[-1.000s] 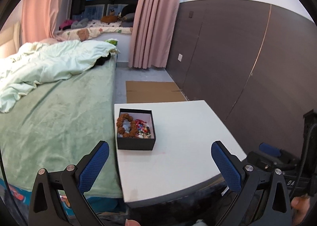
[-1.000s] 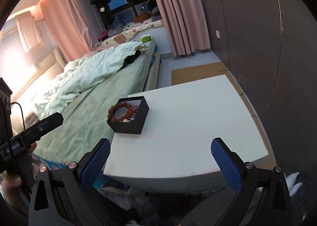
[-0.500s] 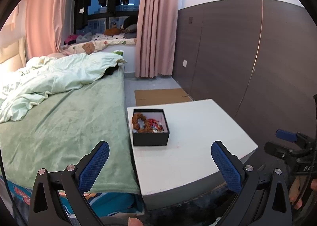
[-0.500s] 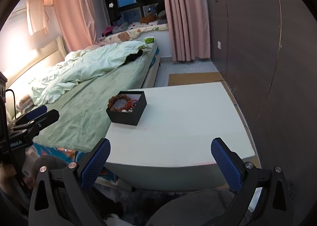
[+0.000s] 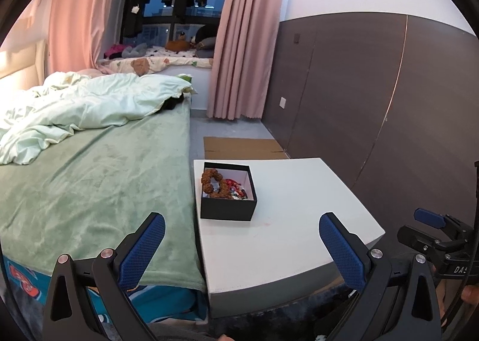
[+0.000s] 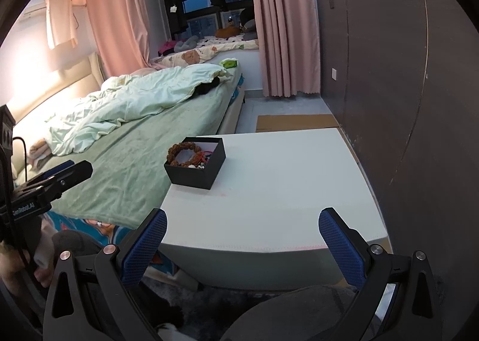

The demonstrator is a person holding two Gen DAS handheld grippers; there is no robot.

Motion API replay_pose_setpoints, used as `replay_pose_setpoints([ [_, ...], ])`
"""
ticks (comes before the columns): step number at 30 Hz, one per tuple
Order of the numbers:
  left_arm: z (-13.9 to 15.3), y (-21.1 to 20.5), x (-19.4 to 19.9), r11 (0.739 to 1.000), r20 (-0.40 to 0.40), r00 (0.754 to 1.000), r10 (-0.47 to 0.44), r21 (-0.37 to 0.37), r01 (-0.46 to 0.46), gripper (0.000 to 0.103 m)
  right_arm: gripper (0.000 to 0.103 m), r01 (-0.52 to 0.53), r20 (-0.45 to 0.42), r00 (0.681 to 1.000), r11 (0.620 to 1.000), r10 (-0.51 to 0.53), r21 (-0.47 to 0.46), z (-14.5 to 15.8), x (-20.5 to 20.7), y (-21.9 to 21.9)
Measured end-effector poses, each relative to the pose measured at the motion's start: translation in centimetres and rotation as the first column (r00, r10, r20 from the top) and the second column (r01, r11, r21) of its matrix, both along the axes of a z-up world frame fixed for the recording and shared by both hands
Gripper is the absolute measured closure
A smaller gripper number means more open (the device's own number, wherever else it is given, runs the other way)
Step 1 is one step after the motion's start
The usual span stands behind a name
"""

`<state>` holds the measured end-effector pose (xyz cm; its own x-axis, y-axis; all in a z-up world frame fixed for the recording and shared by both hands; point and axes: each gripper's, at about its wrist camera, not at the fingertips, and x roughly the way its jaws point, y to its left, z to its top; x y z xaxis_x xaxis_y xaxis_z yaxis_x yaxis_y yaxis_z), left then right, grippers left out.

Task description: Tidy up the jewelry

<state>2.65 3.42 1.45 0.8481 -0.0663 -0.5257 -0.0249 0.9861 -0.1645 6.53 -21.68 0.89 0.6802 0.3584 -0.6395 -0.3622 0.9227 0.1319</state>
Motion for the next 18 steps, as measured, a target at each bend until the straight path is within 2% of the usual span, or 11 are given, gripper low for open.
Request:
replay_pose_setpoints([
  [6,-0.02,-0.58,-0.23,1.0,0.005,1.0,-0.021,0.01,0.021,0.0,0.001,0.01,-0.004,1.0,1.0,-0.01,0.021,-0.22,0.1,-0.23],
  [18,0.08,-0.94,-0.42,1.0,0.008,1.0,-0.016,0.006,0.016,0.0,0.001,0.004,0.01,1.0,1.0,-0.003,-0.01,-0.2,-0.21,0.11],
])
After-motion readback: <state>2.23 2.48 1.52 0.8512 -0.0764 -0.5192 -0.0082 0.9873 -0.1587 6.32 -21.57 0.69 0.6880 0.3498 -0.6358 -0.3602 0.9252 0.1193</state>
